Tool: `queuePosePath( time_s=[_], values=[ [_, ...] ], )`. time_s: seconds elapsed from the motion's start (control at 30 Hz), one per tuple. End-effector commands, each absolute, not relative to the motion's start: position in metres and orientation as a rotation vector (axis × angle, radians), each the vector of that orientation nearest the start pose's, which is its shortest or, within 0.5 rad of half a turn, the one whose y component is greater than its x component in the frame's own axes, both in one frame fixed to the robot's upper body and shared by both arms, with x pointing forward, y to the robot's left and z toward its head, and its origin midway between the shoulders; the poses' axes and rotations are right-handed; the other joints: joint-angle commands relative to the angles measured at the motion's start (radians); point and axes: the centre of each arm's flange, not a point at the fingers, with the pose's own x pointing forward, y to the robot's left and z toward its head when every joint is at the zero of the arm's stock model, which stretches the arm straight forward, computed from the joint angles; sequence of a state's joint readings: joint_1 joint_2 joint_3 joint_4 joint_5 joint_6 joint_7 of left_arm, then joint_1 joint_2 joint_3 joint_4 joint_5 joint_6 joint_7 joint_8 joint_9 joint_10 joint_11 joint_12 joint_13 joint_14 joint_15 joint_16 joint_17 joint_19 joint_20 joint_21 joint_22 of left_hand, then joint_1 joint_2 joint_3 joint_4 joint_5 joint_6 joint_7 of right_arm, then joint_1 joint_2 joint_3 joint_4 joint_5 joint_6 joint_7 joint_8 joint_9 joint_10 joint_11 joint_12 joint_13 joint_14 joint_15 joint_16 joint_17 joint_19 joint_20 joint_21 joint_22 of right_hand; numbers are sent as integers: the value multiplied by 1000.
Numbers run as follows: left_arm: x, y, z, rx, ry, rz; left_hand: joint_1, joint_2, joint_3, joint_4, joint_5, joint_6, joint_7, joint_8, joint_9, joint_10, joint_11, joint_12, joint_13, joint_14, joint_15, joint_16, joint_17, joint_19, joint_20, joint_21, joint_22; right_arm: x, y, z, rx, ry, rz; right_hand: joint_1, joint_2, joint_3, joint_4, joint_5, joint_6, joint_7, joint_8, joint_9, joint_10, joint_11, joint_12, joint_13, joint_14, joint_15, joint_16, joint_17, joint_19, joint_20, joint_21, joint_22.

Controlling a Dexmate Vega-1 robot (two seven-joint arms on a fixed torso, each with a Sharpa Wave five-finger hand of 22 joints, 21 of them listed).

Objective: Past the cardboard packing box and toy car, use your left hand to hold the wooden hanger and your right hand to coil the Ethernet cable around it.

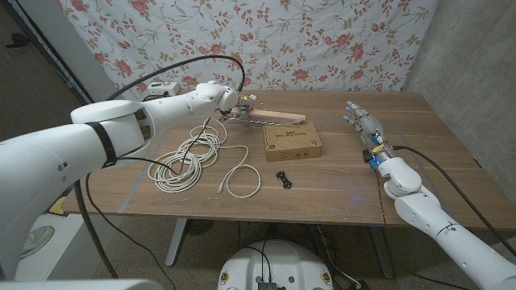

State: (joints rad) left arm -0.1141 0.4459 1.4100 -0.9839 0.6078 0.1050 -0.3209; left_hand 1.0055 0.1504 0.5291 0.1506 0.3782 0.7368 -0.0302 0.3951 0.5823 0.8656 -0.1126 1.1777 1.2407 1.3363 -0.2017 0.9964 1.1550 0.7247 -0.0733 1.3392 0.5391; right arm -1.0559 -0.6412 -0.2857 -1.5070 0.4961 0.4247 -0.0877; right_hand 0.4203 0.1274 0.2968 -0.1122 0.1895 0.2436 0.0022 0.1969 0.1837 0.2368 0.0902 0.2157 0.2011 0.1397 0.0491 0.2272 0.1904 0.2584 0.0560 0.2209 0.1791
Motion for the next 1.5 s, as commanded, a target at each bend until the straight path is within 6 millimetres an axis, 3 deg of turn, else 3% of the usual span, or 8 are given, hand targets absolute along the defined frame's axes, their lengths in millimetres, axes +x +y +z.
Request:
queuePosePath(
  time_s=[0.03,0.3,0.43,0.73,1.17,1.5],
  values=[
    [654,82,146,2021,-634,-98,-8,-2,17,5,18,0,10,29,37,12,-1,32,1,11,-1,28,40,12,-21,23,5,558,-295,-29,-354,-729,86,50,12,25,-34,-4,24,-3,9,3,34,-5,14,3,63,-10,21,6,34,0,15,5],
    [637,98,158,1975,-694,15,-16,2,31,7,30,-5,16,57,75,10,-5,65,1,13,-2,52,67,19,-25,38,4,536,-273,-17,-515,-747,96,126,40,65,-50,-2,89,4,20,4,119,-18,31,6,213,-42,94,39,136,0,51,11],
    [630,105,160,1954,-704,60,-21,2,38,8,34,-8,16,72,96,9,-2,83,1,14,-2,65,72,23,-28,47,3,528,-265,-14,-562,-756,104,148,40,74,-53,-2,119,5,27,4,144,-21,36,7,246,-54,114,51,158,6,60,13],
    [604,123,160,1930,-743,187,-29,6,52,8,41,-12,28,99,131,8,-1,116,1,22,-2,90,75,36,-29,67,3,513,-252,-11,-689,-738,63,188,32,86,-66,-2,145,11,32,5,167,-28,38,8,260,-68,127,60,175,14,67,14],
    [561,150,165,1795,-893,384,-42,7,69,9,47,-19,25,134,178,1,-8,156,1,18,-3,118,75,34,-32,82,-5,514,-236,-8,-809,-671,88,232,26,98,-69,-5,173,15,35,6,188,-34,39,9,273,-75,140,70,188,11,72,16],
    [547,166,162,1747,-902,452,-50,7,77,10,49,-24,24,153,203,-5,-10,181,1,16,-3,133,75,35,-36,91,-12,513,-219,-3,-870,-671,162,259,20,102,-71,-7,184,14,35,6,197,-36,39,10,288,-84,152,76,197,10,77,16]
  ],
)
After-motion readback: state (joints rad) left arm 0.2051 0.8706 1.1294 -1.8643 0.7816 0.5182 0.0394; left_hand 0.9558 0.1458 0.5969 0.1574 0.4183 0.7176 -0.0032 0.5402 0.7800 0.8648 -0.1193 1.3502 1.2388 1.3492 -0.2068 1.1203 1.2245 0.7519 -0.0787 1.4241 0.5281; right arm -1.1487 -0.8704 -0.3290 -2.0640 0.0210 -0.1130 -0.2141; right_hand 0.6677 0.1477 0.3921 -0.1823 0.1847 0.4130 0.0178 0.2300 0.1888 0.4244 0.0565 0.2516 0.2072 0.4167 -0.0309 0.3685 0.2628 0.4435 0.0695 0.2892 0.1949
